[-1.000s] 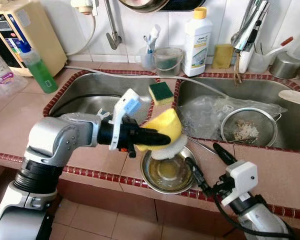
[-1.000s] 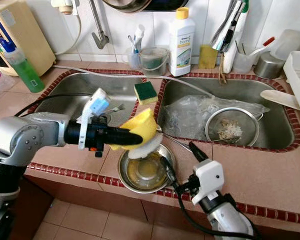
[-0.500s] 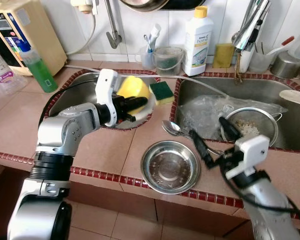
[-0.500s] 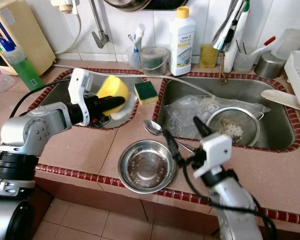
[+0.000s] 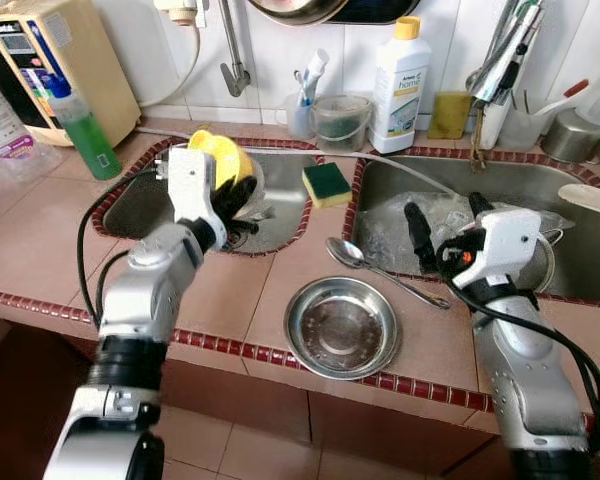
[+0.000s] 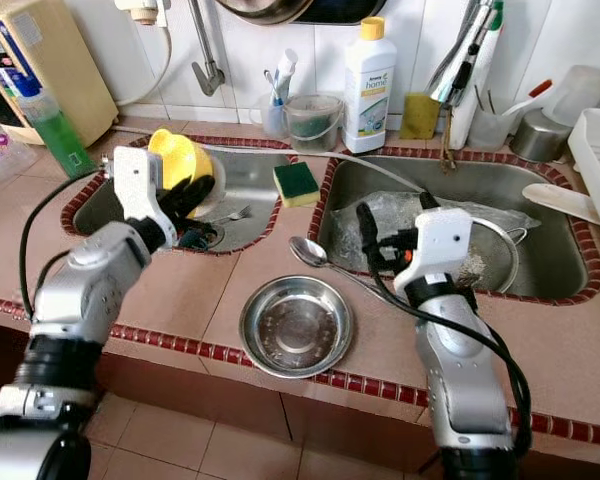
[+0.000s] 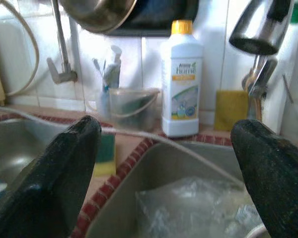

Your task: Kitchen organization

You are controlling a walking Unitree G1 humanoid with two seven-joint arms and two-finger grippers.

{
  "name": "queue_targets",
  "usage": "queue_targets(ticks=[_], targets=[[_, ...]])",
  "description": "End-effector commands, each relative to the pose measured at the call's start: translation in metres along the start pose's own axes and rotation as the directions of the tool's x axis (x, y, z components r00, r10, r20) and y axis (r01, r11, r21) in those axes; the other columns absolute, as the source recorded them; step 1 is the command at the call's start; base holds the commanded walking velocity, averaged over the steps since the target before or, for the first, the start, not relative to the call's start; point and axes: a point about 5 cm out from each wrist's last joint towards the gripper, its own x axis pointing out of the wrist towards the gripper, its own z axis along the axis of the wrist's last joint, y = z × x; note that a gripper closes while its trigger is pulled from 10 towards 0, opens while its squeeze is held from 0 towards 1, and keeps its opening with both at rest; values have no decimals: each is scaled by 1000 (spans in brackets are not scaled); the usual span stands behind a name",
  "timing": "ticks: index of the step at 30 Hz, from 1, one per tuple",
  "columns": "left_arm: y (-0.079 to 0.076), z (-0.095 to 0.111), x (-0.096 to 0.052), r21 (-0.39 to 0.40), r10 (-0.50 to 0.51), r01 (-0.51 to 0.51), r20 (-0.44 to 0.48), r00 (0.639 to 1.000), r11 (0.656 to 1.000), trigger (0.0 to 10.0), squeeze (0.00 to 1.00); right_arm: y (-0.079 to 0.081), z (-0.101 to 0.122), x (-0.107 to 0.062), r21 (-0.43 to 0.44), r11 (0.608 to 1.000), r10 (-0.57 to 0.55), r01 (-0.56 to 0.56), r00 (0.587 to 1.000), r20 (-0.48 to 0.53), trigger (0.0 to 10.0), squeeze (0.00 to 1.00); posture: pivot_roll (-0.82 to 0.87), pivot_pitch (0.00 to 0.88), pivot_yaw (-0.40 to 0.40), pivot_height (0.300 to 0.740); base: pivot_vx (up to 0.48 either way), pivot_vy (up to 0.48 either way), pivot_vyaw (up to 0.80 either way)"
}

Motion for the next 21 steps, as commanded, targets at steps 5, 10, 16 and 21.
queue_targets(ticks=[5, 10, 16, 21], targets=[[-3, -1, -5, 64, 37, -41, 59, 998, 997, 10000, 0, 7, 1, 7, 11, 999, -42, 41, 999, 34, 10000, 0, -145, 36, 56, 740, 0, 0, 0], [-4, -8, -7, 62, 39, -42, 49, 998, 997, 10000, 0, 12, -4, 7, 33, 997, -69, 68, 997, 32, 10000, 0, -145, 39, 60, 740, 0, 0, 0], [-2, -11, -9, 57, 25, -28, 56, 998, 998, 10000, 0, 18, -9, 6, 39, 997, -72, 71, 997, 26, 10000, 0, -147, 43, 63, 740, 0, 0, 0], [-1, -16, -9, 47, 43, -45, 35, 998, 998, 10000, 0, 22, -12, 6, 17, 998, -60, 60, 998, 21, 10000, 0, -150, 37, 63, 740, 0, 0, 0]])
